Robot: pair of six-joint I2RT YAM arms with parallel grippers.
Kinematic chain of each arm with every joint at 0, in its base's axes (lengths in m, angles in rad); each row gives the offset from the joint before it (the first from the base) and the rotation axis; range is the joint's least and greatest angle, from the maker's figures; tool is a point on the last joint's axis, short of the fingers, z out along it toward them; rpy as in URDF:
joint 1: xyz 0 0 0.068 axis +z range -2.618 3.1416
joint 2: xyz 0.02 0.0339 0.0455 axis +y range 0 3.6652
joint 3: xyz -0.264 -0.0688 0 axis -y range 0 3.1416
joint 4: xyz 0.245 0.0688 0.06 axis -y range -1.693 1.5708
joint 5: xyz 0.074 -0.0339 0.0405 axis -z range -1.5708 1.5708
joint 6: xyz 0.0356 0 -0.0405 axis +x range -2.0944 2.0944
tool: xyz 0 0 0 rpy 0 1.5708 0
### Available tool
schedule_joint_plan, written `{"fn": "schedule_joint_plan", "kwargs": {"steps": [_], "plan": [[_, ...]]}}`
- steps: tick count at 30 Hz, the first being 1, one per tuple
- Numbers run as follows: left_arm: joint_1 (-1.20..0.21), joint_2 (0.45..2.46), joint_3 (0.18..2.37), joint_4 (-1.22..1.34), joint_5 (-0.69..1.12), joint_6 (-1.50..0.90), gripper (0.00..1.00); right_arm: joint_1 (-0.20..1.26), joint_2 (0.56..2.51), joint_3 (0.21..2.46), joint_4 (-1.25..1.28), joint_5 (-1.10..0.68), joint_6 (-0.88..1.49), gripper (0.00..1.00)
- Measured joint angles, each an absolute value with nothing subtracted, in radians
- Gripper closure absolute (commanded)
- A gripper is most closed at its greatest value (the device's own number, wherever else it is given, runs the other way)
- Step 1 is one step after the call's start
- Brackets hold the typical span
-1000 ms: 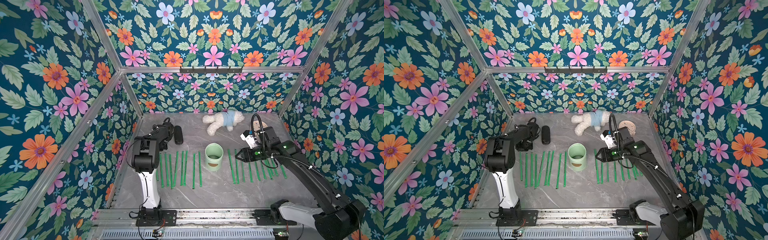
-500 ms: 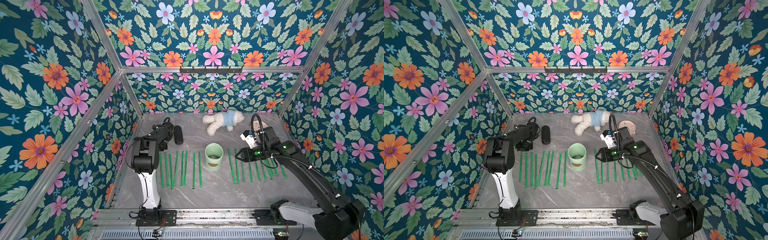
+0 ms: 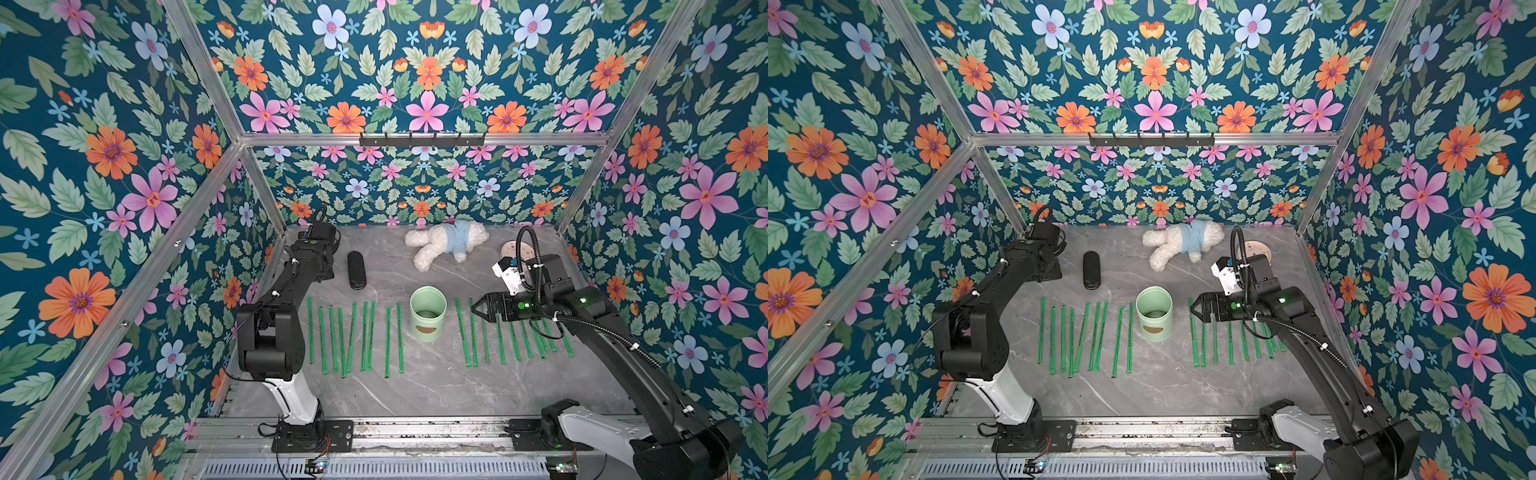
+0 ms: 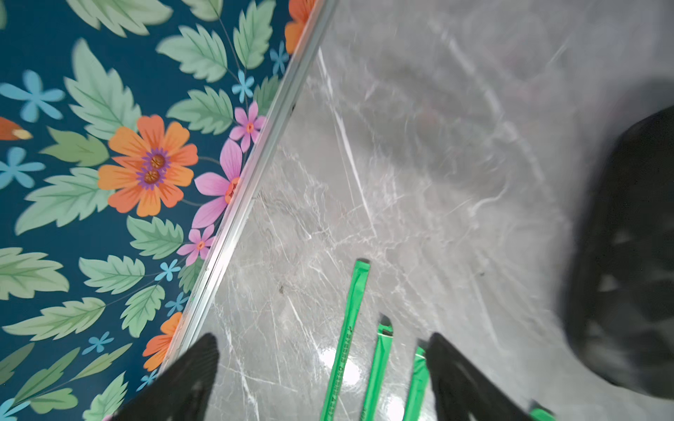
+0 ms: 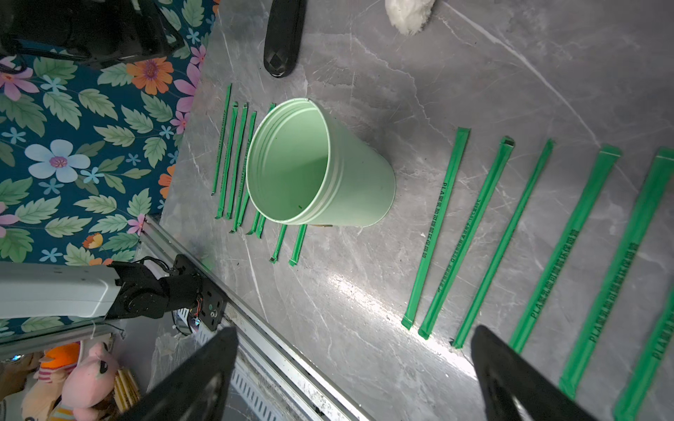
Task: Take the straws out of the storage container
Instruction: Reset both arms
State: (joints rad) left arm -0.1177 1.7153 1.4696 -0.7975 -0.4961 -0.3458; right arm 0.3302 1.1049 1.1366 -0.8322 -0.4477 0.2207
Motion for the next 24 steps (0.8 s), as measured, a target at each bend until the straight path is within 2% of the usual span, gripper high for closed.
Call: {"fn": "schedule_joint_plan", "kwargs": {"steps": [12, 20, 24], "plan": [[-0.119, 1.382, 1.140, -0.513, -0.408, -0.347, 0.01, 0.328, 1.039, 1.118, -0.818, -0.364, 0.262, 0.01], [-0.119, 1.267, 0.830, -0.197, -0.418, -0.270, 0.01, 0.326, 0.891, 0.973, -0.694, -0.179, 0.284, 0.01], [-0.118, 1.166, 0.609, 0.044, -0.389, -0.202, 0.01, 0.326, 0.760, 0.824, -0.559, -0.046, 0.279, 0.01]]}}
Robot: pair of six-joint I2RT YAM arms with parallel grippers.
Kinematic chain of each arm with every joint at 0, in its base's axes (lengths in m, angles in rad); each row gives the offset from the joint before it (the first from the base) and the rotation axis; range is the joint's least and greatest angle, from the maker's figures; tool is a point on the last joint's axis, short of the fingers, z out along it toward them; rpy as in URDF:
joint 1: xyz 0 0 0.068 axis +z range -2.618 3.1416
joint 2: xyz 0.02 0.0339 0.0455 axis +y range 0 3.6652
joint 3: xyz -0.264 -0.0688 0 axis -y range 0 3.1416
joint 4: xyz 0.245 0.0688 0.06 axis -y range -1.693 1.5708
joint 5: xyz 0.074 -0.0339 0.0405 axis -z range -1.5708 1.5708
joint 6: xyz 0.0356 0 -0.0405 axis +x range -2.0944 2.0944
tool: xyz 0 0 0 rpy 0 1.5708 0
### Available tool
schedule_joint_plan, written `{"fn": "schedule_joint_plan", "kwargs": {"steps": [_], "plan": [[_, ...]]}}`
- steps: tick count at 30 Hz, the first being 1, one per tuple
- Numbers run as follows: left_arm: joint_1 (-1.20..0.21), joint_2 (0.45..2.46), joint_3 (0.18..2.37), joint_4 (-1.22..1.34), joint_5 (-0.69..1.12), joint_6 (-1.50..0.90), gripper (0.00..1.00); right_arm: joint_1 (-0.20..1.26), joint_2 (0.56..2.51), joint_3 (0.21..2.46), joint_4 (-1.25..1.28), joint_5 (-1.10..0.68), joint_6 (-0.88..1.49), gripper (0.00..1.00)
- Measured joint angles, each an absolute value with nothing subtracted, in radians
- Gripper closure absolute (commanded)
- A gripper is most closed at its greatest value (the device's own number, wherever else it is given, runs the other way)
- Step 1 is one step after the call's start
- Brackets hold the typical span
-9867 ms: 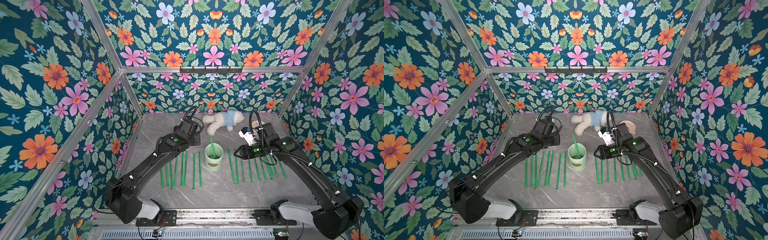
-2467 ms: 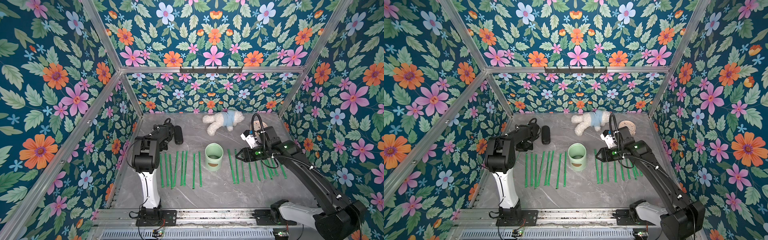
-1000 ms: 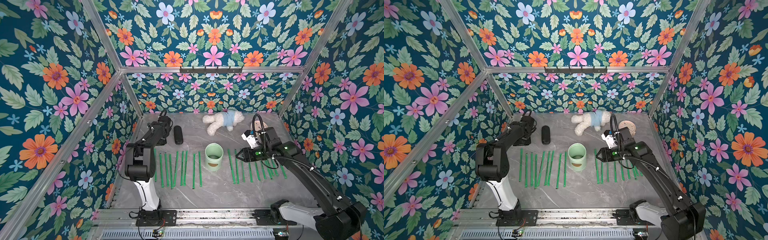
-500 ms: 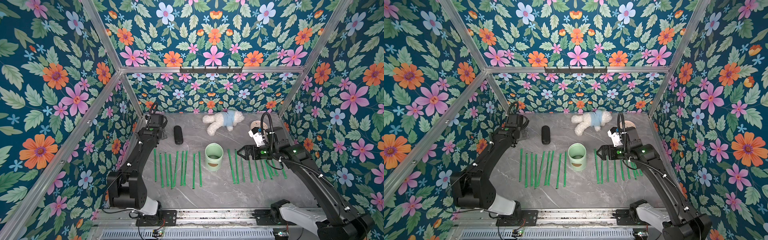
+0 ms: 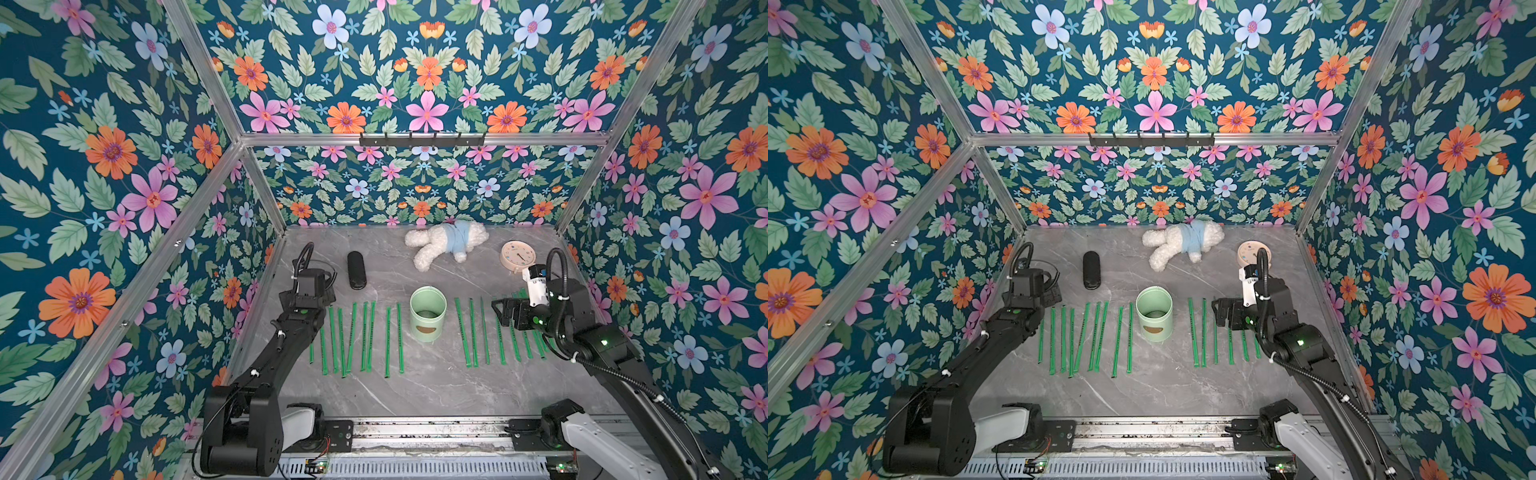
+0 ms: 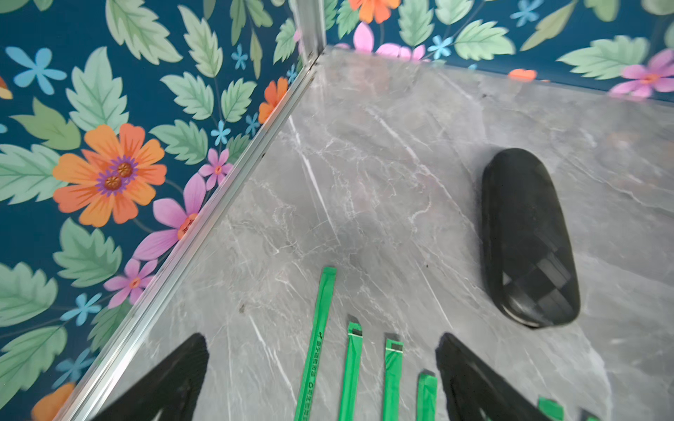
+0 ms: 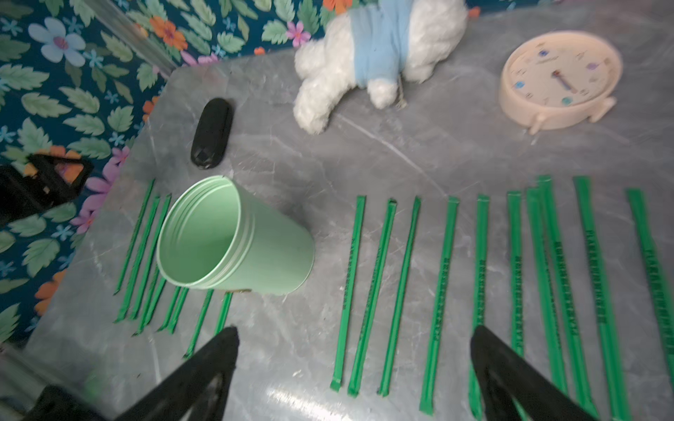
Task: Take the straws out of the storage container
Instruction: Reset both arms
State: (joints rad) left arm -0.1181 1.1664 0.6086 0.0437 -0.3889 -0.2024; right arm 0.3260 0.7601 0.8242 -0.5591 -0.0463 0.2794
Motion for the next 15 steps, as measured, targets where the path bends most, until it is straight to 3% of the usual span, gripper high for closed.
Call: {"fn": "schedule_joint_plan", "kwargs": {"steps": [6, 15], "plan": [[-0.118, 1.103, 0.298, 0.451, -0.358, -0.109, 0.01, 0.321, 0.582, 0.572, -0.315, 0.133, 0.231, 0.01], [-0.118, 1.340, 0.260, 0.821, -0.343, -0.036, 0.01, 0.293, 0.617, 0.457, -0.130, 0.328, 0.200, 0.01]]}}
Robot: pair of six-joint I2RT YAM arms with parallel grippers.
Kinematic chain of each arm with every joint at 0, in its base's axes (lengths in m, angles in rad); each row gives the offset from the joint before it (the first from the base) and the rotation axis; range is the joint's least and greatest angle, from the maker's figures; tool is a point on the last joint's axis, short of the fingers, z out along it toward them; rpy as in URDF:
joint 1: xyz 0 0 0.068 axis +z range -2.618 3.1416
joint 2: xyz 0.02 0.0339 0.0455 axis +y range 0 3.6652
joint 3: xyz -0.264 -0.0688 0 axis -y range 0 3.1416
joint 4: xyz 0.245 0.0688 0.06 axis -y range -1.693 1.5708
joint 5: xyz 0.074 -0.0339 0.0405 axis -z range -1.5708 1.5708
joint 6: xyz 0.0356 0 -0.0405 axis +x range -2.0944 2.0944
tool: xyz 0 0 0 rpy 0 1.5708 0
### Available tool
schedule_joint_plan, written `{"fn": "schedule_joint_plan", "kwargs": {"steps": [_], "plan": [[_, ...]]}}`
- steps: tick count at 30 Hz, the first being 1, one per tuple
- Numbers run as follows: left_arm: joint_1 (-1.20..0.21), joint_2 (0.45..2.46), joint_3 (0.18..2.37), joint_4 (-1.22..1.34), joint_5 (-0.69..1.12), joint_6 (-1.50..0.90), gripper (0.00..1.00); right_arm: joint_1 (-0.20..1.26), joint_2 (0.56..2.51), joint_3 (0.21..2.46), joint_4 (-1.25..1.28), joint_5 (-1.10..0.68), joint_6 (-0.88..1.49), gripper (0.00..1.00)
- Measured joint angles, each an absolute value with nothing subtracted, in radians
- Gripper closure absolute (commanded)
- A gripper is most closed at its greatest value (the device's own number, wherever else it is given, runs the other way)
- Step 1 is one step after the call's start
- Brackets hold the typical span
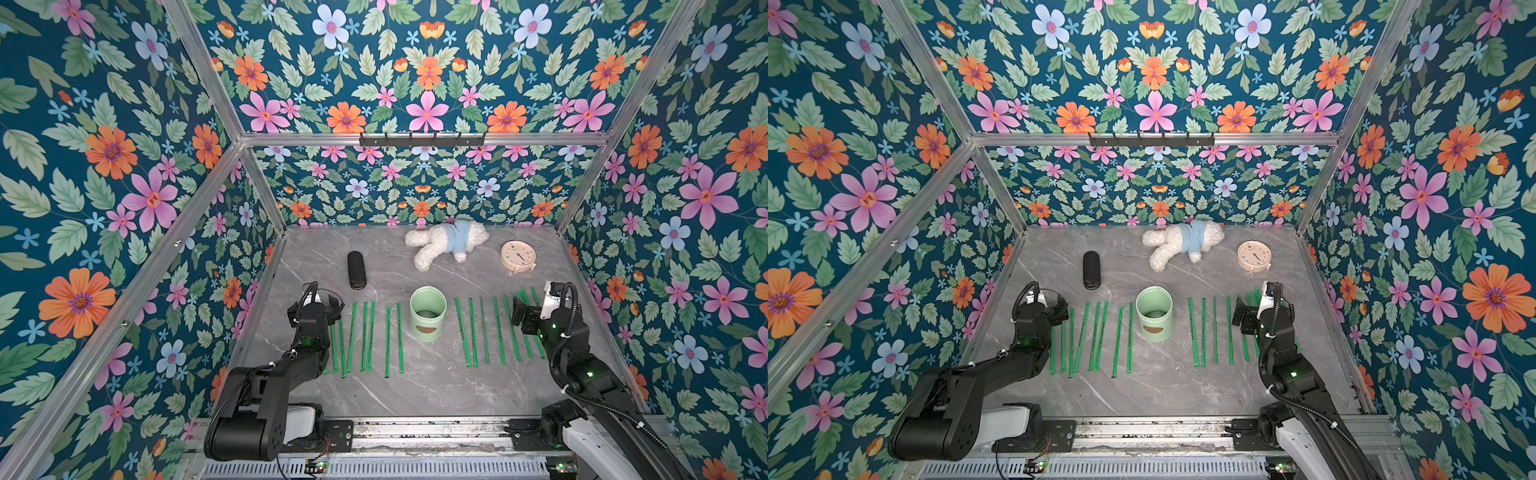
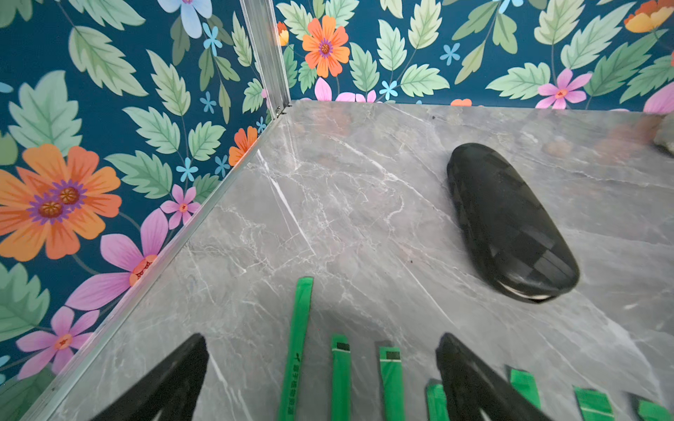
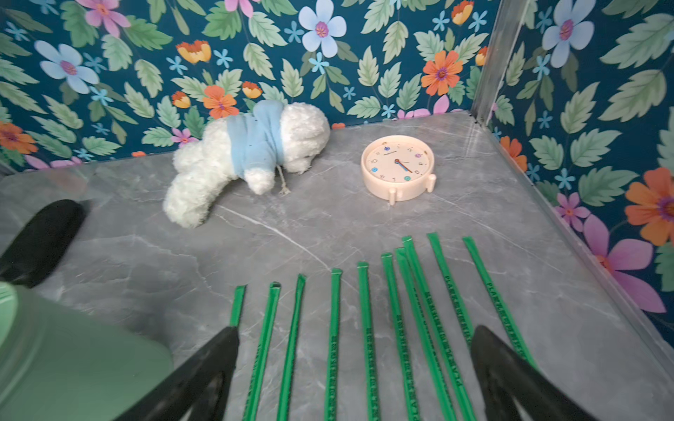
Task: Take the straws out of the storage container
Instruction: Reset both arms
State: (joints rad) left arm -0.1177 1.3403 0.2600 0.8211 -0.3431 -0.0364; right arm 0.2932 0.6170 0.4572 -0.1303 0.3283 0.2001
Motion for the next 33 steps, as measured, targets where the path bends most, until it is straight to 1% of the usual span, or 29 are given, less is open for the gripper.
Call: {"fn": "schedule_joint_plan", "kwargs": {"steps": [6, 12, 15, 19, 22, 28, 33], "plan": [[-0.117, 1.424, 0.271, 0.958, -0.340, -0.006, 0.01, 0.239, 0.661, 0.374, -0.002, 0.407, 0.151, 0.01], [-0.112, 1.539, 0.257, 1.113, -0.315, 0.008, 0.00, 0.175, 0.743, 0.278, 0.146, 0.400, 0.128, 0.01], [-0.100, 1.549, 0.257, 1.137, -0.293, 0.008, 0.01, 0.140, 0.804, 0.236, 0.247, 0.392, 0.120, 0.01], [-0.078, 1.600, 0.262, 1.196, -0.258, 0.006, 0.00, 0.098, 0.919, 0.197, 0.392, 0.352, 0.112, 0.01], [-0.072, 1.604, 0.264, 1.195, -0.238, 0.005, 0.00, 0.083, 1.013, 0.186, 0.499, 0.317, 0.099, 0.01], [-0.069, 1.603, 0.268, 1.202, -0.219, 0.002, 0.00, 0.055, 1.193, 0.223, 0.688, 0.235, 0.052, 0.01], [-0.069, 1.604, 0.269, 1.202, -0.212, 0.002, 0.00, 0.001, 1.400, 0.251, 0.857, 0.158, 0.062, 0.01]]}}
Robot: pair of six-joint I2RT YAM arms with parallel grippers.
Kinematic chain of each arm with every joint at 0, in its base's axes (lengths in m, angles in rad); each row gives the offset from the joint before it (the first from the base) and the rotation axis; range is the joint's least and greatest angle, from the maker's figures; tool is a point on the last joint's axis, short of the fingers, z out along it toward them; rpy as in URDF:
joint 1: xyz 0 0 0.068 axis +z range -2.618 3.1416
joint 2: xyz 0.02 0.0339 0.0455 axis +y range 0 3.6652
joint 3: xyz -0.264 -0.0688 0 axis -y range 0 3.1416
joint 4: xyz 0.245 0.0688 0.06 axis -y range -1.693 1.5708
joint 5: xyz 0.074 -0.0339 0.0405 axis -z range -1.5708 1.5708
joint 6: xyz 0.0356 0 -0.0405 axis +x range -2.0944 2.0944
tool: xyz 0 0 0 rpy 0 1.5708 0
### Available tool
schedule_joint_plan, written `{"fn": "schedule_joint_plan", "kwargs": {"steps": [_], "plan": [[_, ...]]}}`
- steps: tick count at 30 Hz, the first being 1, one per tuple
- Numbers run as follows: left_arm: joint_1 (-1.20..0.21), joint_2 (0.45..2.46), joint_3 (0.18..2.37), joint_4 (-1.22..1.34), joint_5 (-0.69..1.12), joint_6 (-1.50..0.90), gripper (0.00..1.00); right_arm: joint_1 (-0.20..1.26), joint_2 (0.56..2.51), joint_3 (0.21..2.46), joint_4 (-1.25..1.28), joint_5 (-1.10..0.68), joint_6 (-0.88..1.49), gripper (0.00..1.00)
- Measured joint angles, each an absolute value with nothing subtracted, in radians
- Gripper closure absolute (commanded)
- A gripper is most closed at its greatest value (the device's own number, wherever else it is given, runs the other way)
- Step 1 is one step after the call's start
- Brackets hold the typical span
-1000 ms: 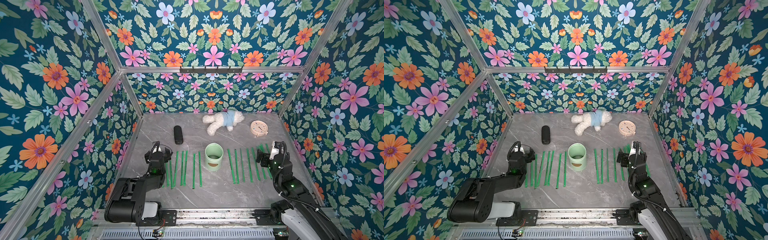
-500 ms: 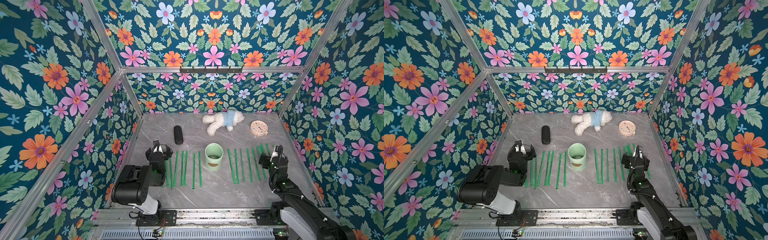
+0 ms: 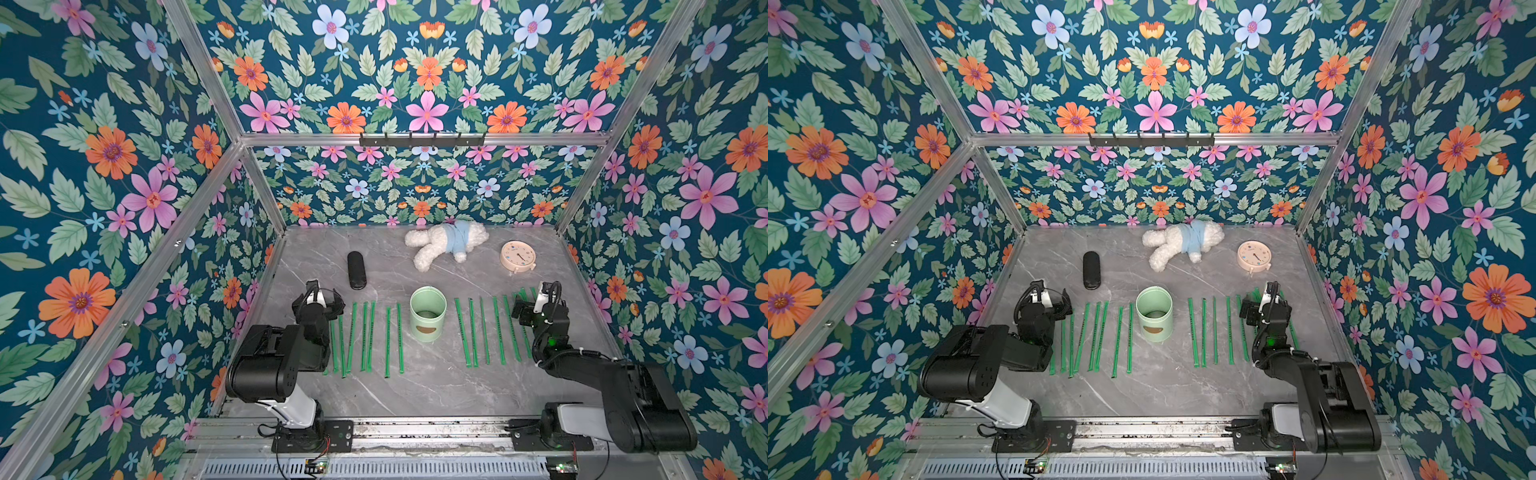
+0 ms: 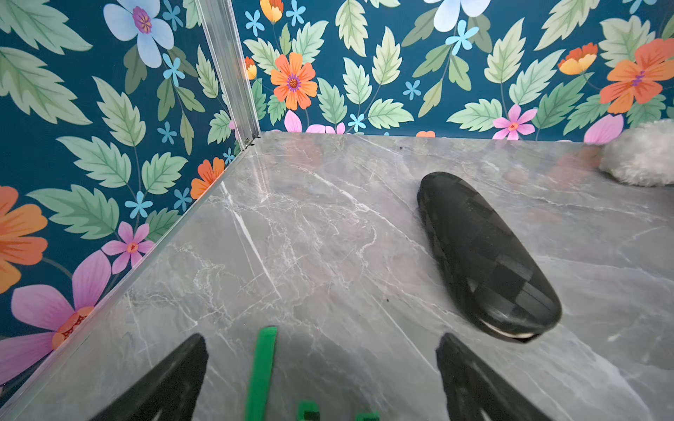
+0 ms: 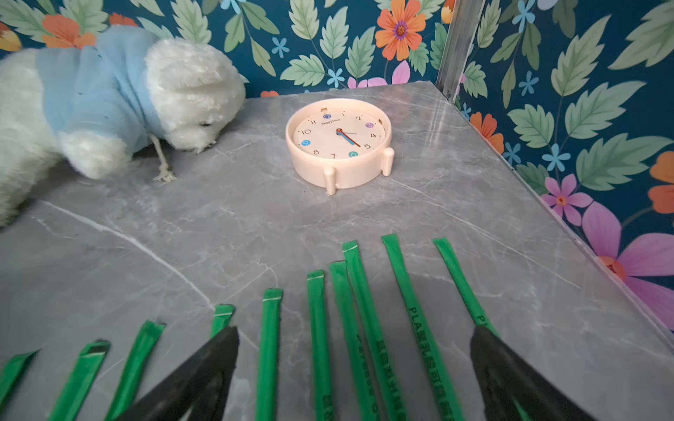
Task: Take the straws out of the storage container
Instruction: Reset both arms
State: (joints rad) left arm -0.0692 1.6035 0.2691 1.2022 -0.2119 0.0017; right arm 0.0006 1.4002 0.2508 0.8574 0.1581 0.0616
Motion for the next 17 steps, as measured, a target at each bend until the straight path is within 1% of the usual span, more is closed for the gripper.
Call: {"fn": "schedule_joint_plan", "kwargs": {"steps": [2, 7, 17], "plan": [[-0.069, 1.604, 0.270, 1.202, -0.212, 0.002, 0.00, 0.000, 1.441, 0.261, 0.870, 0.129, 0.060, 0.01], [-0.069, 1.604, 0.270, 1.202, -0.212, 0.002, 0.00, -0.030, 1.443, 0.297, 0.886, 0.089, 0.076, 0.01], [-0.047, 1.604, 0.287, 1.195, -0.182, 0.001, 0.00, -0.031, 1.448, 0.298, 0.887, 0.059, 0.076, 0.01]]}}
